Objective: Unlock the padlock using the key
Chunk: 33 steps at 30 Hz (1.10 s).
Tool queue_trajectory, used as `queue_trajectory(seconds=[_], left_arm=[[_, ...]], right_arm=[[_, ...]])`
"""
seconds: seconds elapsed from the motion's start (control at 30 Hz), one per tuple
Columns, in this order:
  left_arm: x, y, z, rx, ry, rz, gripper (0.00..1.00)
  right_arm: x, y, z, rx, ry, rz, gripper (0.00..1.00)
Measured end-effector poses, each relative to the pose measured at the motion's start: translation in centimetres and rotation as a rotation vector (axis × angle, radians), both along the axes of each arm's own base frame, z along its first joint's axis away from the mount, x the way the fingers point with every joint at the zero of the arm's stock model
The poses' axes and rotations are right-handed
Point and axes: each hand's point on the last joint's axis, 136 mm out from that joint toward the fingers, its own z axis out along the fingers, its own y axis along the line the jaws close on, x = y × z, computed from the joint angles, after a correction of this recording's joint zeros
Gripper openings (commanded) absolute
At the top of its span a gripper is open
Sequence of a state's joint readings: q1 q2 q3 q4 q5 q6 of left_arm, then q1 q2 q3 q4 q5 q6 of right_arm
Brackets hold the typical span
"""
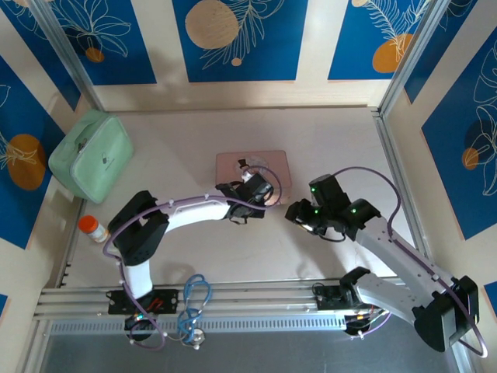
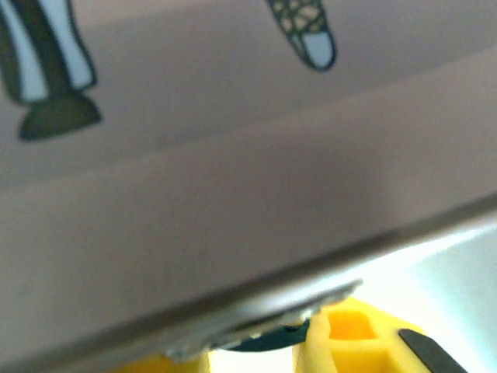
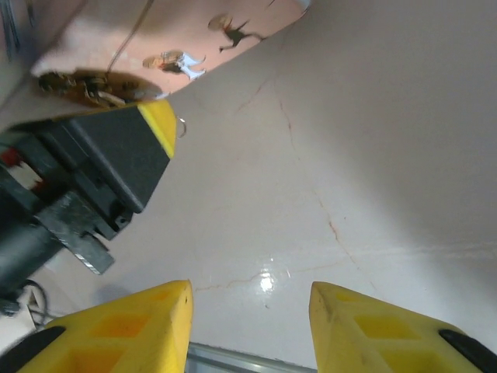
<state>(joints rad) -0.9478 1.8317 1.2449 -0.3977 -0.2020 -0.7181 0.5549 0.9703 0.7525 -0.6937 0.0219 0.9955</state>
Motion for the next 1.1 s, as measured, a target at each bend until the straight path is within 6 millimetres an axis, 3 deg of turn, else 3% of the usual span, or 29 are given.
queue_trajectory(seconds=[0.27, 0.6, 0.83, 1.0, 1.1], left_arm=[[-2.2, -0.8, -0.7, -0.022, 0.154, -0.050, 0.07], [-3.2, -1.6, 1.2, -0.048, 0.247, -0.103, 0.05], [-4.6, -1.1, -0.1, -0.034, 0.378, -0.125, 0.03], [-5.1, -0.5, -0.4, -0.044, 0.449, -0.118, 0.03], [-5.1, -0.4, -0.2, -0.064, 0.473, -0.113, 0.03]], right_arm=[[-2.6, 3.4, -2.5, 0.042, 0.001, 0.077, 0.41], [-5.7, 5.0, -5.3, 0.060, 0.002, -0.075, 0.40], [-4.3, 6.2, -4.7, -0.009, -0.155, -0.118, 0.43], [-2.2, 7.2, -5.0, 0.005, -0.299, -0.126, 0.38], [-1.2, 6.9, -6.2, 0.020, -0.359, -0.132, 0.34]])
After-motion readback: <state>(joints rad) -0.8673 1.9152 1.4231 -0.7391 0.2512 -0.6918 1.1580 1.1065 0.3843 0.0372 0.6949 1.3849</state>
